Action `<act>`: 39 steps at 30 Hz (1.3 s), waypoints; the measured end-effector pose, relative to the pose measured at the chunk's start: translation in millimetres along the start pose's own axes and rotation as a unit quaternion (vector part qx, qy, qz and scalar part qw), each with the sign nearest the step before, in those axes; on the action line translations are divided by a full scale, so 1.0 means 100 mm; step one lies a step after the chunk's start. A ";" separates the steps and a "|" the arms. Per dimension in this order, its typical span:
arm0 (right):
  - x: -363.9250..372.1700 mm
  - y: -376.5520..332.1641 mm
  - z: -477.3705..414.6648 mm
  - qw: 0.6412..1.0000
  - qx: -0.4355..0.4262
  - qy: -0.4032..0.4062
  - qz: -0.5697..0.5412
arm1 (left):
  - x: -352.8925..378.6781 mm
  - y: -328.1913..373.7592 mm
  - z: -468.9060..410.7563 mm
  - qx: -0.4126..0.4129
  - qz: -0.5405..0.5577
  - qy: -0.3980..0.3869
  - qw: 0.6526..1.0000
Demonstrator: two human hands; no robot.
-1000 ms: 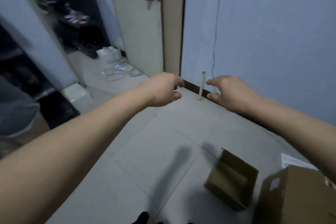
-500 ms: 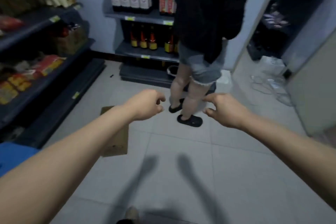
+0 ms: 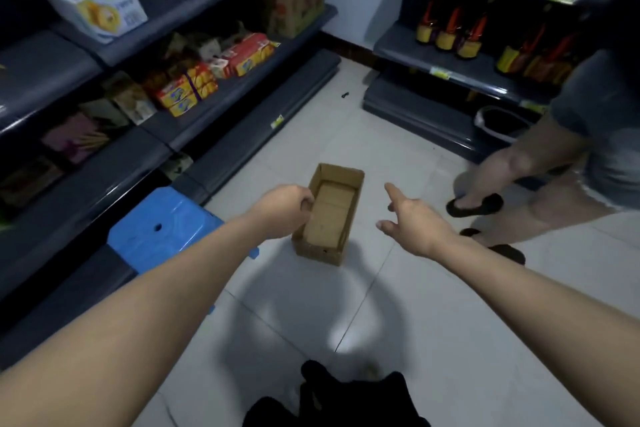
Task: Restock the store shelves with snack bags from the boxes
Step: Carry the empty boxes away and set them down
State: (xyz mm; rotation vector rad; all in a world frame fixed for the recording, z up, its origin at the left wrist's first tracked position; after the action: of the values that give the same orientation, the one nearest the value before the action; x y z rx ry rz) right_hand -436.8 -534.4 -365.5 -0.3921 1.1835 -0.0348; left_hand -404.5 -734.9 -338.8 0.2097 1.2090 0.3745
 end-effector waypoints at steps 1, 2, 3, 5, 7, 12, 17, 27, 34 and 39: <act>0.03 0.02 -0.12 1.000 0.003 -0.006 -0.001 | 0.03 -0.06 -0.11 -0.005 0.000 -0.003 1.000; 0.06 0.04 -0.25 1.000 0.004 -0.011 0.000 | 0.06 -0.10 -0.22 -0.007 0.002 -0.003 1.000; 0.09 0.05 -0.38 1.000 0.004 -0.016 0.003 | 0.08 -0.15 -0.33 -0.010 0.006 -0.002 1.000; 0.17 0.09 -0.65 1.000 0.004 -0.025 0.005 | 0.15 -0.22 -0.55 -0.018 0.017 0.002 1.000; 0.26 0.13 -0.92 1.000 0.008 -0.027 -0.002 | 0.24 -0.27 -0.84 -0.017 0.026 0.002 1.000; 0.64 0.23 -1.47 0.997 0.031 -0.061 -0.022 | 0.61 -0.44 -1.45 -0.038 0.044 -0.013 0.998; 1.17 0.38 -1.90 0.992 0.076 -0.097 -0.019 | 1.04 -0.79 -2.01 -0.044 0.043 -0.065 0.996; 2.30 0.24 -2.94 0.983 0.165 -0.082 -0.017 | 1.82 -1.79 -3.15 -0.011 0.036 -0.117 0.992; 3.40 0.61 -3.31 0.972 0.222 -0.071 -0.004 | 2.87 -2.19 -3.64 0.003 -0.017 -0.119 0.993; 4.07 0.94 -3.55 0.969 0.239 -0.056 -0.003 | 3.60 -2.51 -4.00 0.016 -0.069 -0.098 0.993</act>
State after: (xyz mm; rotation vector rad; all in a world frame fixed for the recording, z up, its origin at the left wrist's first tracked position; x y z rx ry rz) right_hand -617.9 -639.6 -872.1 0.0281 1.0216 -0.2948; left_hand -628.3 -841.7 -878.8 0.1857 1.0297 0.2094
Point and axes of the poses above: each hand's wrist, its own z-axis away from the middle knuckle, its own x-axis out of the palm, y = z × x, the point moved 5 cm from there along -z, towards the middle knuckle, and after that the axes turned 8 degrees about y, right-handed, at the moved point
